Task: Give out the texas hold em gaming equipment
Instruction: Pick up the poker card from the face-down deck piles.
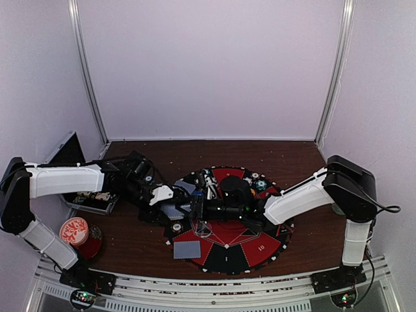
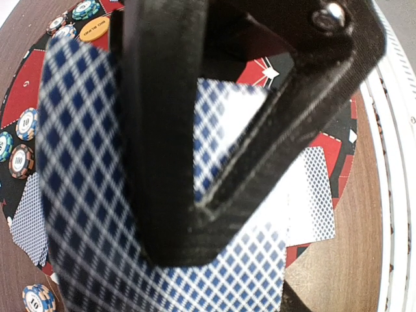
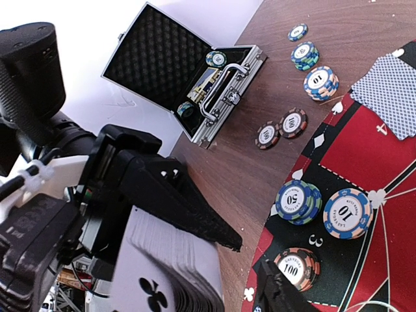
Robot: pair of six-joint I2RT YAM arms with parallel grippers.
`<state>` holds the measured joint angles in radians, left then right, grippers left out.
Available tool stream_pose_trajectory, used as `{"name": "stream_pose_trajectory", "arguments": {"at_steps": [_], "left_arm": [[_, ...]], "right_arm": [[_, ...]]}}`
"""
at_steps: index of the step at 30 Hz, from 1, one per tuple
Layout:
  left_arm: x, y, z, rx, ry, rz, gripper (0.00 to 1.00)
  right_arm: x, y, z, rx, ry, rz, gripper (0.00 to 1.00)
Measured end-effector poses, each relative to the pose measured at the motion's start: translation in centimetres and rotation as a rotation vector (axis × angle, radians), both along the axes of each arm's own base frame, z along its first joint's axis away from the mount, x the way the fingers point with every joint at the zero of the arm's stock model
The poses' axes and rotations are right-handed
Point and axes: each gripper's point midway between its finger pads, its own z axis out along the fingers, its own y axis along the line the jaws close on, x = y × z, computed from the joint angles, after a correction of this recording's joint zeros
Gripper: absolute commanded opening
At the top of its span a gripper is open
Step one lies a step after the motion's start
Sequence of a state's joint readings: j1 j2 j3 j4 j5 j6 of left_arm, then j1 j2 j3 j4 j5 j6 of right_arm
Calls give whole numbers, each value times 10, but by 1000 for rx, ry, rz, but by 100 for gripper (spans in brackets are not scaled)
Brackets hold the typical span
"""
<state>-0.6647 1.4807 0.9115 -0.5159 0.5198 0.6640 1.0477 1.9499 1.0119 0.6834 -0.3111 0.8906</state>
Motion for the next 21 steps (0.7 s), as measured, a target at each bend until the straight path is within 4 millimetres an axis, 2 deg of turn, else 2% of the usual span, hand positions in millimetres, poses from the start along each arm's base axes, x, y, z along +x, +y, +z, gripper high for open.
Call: {"name": "stream_pose_trajectory", "arguments": {"at_steps": [5,11,15,21], "left_arm": [[0,0,0,0,0,0,39],[-2,1,-1,5,8,-1,39],[-2,1,-1,5,9,-1,39],[-3,0,0,-1,12,-5,39]], "right_arm": [[-3,-1,6,3,-11,6,33],[-8,0,5,-24,-20,11,33],[-9,-2,3,-50,-22,-3,38],[-7,-9,15,-76,-50,-42,38]]}}
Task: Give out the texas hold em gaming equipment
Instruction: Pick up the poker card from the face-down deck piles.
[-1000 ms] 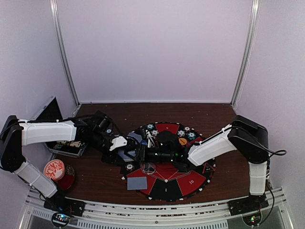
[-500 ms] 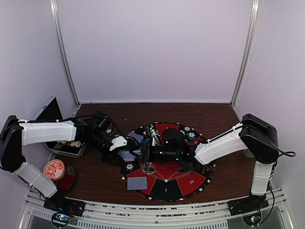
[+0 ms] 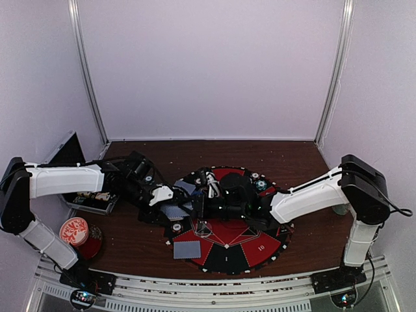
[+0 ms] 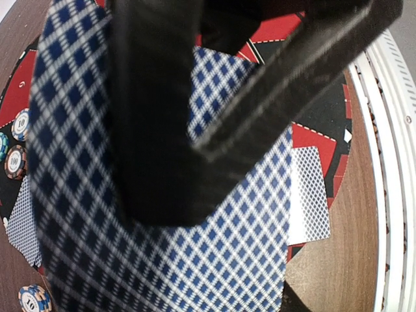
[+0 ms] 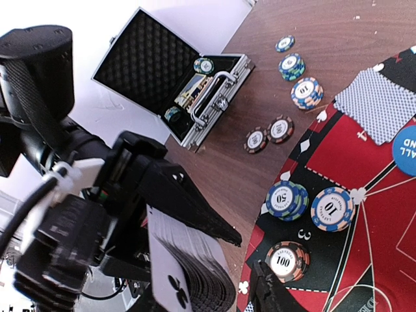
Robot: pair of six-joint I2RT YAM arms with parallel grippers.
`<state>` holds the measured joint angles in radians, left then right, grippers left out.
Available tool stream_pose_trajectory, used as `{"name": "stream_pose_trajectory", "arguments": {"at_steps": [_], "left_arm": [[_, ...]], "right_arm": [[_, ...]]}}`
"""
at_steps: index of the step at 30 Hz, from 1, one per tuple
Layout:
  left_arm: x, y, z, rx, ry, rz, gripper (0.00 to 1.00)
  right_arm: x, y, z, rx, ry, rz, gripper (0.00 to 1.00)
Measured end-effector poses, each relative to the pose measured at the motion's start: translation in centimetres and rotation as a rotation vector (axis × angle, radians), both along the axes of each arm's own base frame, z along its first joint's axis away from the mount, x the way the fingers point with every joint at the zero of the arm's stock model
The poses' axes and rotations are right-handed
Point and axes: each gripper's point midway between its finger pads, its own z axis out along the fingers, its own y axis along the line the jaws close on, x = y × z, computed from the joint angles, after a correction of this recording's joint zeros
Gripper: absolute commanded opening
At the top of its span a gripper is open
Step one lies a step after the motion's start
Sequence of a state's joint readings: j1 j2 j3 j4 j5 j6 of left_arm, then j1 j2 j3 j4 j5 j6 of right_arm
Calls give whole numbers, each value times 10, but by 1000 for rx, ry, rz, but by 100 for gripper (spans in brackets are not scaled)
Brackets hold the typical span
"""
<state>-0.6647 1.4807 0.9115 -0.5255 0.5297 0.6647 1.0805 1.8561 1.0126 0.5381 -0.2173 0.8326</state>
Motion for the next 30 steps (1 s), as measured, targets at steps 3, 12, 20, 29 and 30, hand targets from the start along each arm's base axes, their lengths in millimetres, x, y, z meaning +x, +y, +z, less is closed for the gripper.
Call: {"name": "stream_pose_trajectory", "arguments": {"at_steps": [3,12,20,29,30], "left_arm": [[0,0,0,-2,1,-1,39],[-1,0,0,-2,3,-2,39],[-1,-1,0,-4,6,-4,39],[-2,-1,0,-6,7,-5,39],[-2,-1,1,-7,7,-6,39]], "right_arm": [[0,-2,8,2,-17,-9,30],[-8,2,15,18,-32,22,0],[-17,-10,14,20,-28,30,0],[-3,-98,34,14,-29,-85,0],[3,-114,33,5,-25,-116,0]]}}
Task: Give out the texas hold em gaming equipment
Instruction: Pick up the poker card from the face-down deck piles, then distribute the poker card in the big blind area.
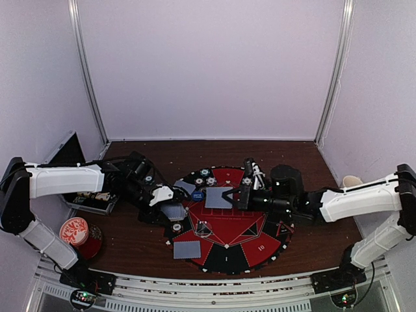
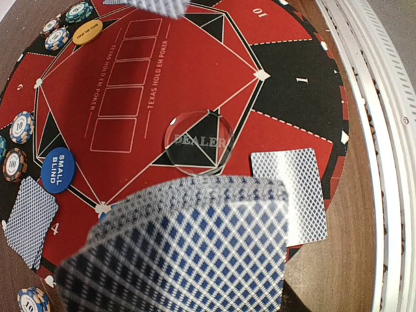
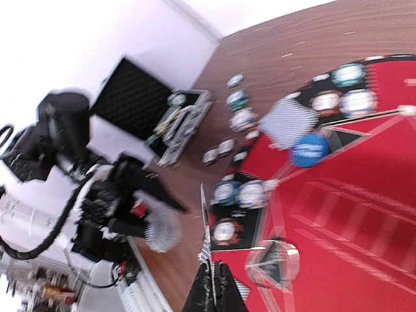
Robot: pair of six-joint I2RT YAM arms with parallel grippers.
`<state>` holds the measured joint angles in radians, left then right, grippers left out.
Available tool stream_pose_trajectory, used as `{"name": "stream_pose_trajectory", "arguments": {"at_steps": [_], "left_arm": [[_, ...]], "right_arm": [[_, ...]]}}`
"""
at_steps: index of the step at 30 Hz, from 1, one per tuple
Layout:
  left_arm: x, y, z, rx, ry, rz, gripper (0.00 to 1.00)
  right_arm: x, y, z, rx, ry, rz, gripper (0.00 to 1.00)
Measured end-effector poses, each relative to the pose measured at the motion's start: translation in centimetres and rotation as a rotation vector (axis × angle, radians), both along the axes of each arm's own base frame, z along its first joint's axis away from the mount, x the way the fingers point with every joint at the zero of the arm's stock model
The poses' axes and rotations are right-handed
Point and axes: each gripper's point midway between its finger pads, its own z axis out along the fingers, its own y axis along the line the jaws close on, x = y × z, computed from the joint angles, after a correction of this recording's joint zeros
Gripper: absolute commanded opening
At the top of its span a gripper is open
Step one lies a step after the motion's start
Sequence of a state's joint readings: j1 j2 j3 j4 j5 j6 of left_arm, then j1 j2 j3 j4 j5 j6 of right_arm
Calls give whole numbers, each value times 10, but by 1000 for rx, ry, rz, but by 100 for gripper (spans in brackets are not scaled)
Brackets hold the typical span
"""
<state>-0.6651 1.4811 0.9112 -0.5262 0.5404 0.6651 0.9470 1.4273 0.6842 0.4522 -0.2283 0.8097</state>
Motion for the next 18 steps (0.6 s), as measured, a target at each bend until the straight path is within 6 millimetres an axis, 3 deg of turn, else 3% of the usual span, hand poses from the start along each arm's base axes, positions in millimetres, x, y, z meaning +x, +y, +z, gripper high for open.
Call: {"name": "stream_pose_trajectory", "arguments": {"at_steps": [5,8,13,18], "left_arm": [[0,0,0,0,-1,0,39],[0,0,0,1,0,1,39],[0,0,0,1,-1,1,39],[0,0,0,1,-1,1,39]], "right_arm": [[34,-96,-9,-62,22,-201,0],[47,-141,-11,-99,23,-302,0],[64,-195,-22,-150,47,-403,0],[74,-224,-73,-196,191,-418,0]]}}
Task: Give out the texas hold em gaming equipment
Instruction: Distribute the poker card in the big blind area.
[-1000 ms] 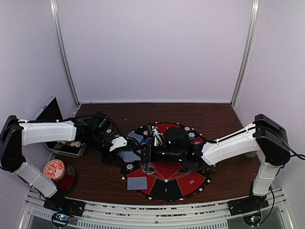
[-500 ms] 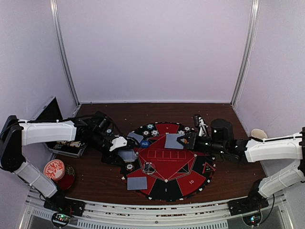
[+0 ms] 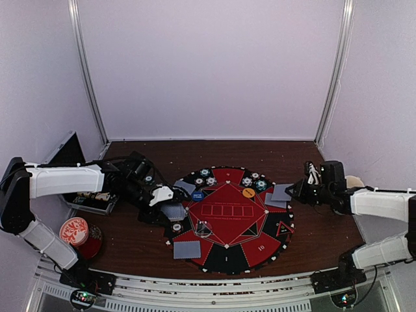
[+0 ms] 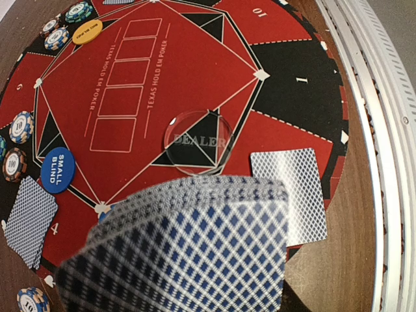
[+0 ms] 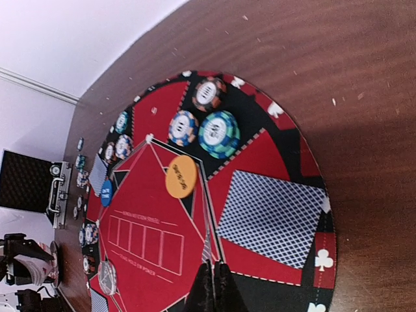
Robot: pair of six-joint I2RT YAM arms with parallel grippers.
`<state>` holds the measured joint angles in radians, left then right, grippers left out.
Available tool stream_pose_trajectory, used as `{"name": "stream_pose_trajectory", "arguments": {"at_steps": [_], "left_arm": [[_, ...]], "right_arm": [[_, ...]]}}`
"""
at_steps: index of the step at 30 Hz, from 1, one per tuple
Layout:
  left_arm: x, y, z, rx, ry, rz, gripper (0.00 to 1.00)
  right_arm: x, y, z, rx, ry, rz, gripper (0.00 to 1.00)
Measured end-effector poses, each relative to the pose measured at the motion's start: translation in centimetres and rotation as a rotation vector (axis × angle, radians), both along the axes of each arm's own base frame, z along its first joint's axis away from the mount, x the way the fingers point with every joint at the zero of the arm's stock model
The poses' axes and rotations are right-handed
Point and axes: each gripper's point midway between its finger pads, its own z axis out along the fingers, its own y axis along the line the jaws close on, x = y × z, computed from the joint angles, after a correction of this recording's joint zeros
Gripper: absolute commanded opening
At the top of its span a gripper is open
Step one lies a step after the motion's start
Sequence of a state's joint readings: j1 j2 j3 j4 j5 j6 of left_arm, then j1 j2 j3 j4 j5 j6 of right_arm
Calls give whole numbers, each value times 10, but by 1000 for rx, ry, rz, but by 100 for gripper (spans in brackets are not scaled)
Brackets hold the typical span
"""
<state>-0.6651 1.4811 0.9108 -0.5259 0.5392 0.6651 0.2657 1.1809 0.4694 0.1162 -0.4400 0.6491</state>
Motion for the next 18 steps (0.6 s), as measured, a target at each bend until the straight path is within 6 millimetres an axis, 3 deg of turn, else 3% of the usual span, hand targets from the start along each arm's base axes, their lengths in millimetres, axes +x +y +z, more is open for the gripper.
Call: {"name": "stream_pose_trajectory", "arguments": {"at_steps": [3,5,13,18], "left_arm": [[0,0,0,0,0,0,39],[0,0,0,0,0,0,39],[0,0,-3,5,5,-3,39],[0,0,-3,5,5,-3,39]], "right_arm": [[-2,-3,-33,26,107,17,0],[-6,-2,-45,45,147,30,0],[-3,5,-37,99,121,60,0],[4,7,-42,112,143,56,0]]}}
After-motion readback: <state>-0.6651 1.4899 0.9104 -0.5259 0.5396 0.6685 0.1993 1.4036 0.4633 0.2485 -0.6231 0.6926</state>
